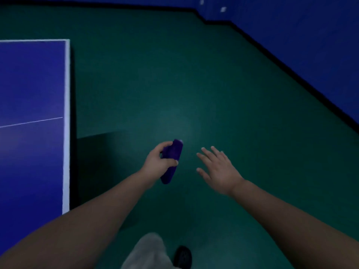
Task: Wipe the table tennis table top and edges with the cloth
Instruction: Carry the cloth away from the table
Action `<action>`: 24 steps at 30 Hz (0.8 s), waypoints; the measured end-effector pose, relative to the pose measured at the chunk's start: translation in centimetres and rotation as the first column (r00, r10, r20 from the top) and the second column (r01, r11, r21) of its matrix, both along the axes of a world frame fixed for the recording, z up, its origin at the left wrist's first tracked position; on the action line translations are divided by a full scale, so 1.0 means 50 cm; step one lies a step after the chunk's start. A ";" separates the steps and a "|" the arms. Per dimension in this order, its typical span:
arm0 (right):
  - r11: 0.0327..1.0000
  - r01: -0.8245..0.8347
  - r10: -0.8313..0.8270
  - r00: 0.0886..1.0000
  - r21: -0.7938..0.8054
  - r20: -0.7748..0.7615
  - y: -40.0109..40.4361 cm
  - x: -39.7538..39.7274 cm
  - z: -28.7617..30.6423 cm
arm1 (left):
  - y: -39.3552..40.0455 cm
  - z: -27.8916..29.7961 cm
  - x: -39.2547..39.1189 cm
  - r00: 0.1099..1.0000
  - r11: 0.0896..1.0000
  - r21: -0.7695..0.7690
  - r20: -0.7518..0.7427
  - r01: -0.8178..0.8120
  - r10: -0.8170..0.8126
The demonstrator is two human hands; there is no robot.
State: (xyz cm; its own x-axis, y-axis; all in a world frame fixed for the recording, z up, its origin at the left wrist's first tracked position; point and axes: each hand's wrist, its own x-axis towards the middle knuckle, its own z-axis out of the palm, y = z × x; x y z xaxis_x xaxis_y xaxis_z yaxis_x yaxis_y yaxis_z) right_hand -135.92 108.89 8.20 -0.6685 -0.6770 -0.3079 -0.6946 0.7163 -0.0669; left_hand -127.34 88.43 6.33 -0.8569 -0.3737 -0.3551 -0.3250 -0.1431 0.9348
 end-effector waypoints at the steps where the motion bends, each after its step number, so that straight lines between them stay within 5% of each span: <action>1: 0.999 -0.039 0.039 0.999 -0.002 0.002 -0.024 -0.045 0.001 | -0.016 0.008 -0.023 0.999 0.999 -0.002 0.002 -0.049 0.049; 12: 0.934 -0.348 0.352 0.935 -0.080 0.043 -0.494 -0.489 -0.031 | -0.401 -0.001 -0.352 0.932 0.930 -0.056 -0.010 -0.362 0.362; 24: 0.918 -0.361 0.369 0.929 -0.167 0.018 -0.953 -0.989 0.011 | -0.835 0.040 -0.859 0.911 0.912 -0.006 -0.029 -0.411 0.411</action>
